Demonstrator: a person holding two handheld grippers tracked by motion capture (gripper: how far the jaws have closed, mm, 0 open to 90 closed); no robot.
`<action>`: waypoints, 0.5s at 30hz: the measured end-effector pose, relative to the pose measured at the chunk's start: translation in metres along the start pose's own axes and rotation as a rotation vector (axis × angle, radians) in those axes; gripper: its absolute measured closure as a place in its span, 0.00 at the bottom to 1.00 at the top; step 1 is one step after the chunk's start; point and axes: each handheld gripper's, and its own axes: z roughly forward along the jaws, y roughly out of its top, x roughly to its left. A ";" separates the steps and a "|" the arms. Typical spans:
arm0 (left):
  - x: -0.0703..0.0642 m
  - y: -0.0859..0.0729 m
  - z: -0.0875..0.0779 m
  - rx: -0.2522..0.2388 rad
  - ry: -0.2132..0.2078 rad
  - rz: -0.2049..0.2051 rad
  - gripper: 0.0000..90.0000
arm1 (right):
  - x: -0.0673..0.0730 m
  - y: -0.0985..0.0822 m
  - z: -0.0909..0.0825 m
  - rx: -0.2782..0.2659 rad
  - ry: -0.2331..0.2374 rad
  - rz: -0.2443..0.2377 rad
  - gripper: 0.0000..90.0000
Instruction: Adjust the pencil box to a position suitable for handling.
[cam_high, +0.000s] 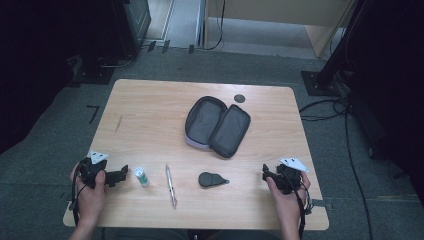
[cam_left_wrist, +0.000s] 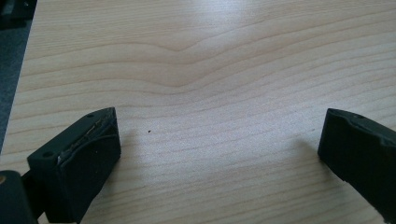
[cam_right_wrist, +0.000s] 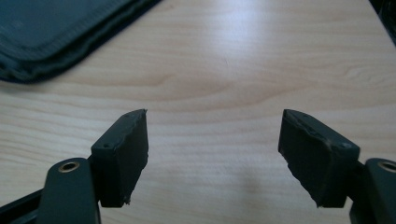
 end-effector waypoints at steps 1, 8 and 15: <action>0.000 0.000 0.000 0.000 0.000 0.000 0.00 | 0.003 0.003 -0.001 -0.008 -0.001 -0.001 0.28; 0.000 0.000 0.000 0.000 0.000 0.000 0.00 | 0.024 0.022 -0.006 -0.060 0.050 -0.022 0.38; 0.000 0.000 0.000 0.000 0.000 0.000 0.00 | 0.044 0.035 -0.003 -0.060 0.076 -0.041 0.40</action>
